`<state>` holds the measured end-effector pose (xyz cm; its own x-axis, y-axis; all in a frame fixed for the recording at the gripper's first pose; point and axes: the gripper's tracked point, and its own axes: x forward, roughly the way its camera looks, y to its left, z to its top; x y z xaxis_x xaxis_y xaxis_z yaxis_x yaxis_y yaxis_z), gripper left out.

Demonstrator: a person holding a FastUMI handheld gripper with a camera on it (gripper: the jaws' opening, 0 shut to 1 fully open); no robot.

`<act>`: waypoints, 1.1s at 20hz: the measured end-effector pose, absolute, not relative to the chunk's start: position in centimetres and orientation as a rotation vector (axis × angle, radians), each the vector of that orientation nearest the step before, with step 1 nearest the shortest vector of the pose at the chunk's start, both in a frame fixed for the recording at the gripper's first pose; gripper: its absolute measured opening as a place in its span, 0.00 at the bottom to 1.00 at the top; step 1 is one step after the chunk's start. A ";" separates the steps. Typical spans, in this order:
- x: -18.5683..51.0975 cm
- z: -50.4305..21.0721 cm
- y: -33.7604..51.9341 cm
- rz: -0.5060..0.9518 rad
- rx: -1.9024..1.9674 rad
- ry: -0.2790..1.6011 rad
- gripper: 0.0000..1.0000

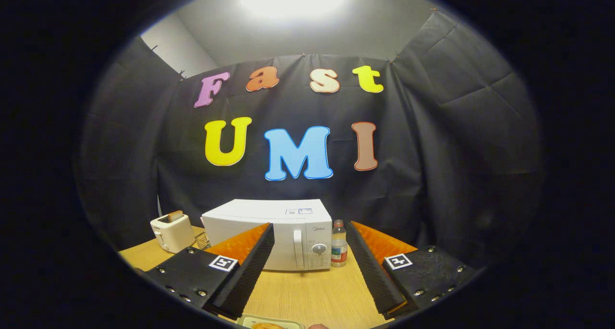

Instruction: Open the microwave, put the food inside, and close the microwave door.

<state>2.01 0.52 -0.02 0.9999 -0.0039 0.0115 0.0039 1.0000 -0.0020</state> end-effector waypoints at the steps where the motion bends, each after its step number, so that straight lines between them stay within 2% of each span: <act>1: 2.6 -0.2 0.5 -0.003 -0.001 -0.012 0.96; 22: 19.9 -13.3 2.7 0.046 -0.015 0.168 0.96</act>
<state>19.95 2.66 -13.29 0.9849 0.0445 -0.1673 -0.0470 0.9988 -0.0112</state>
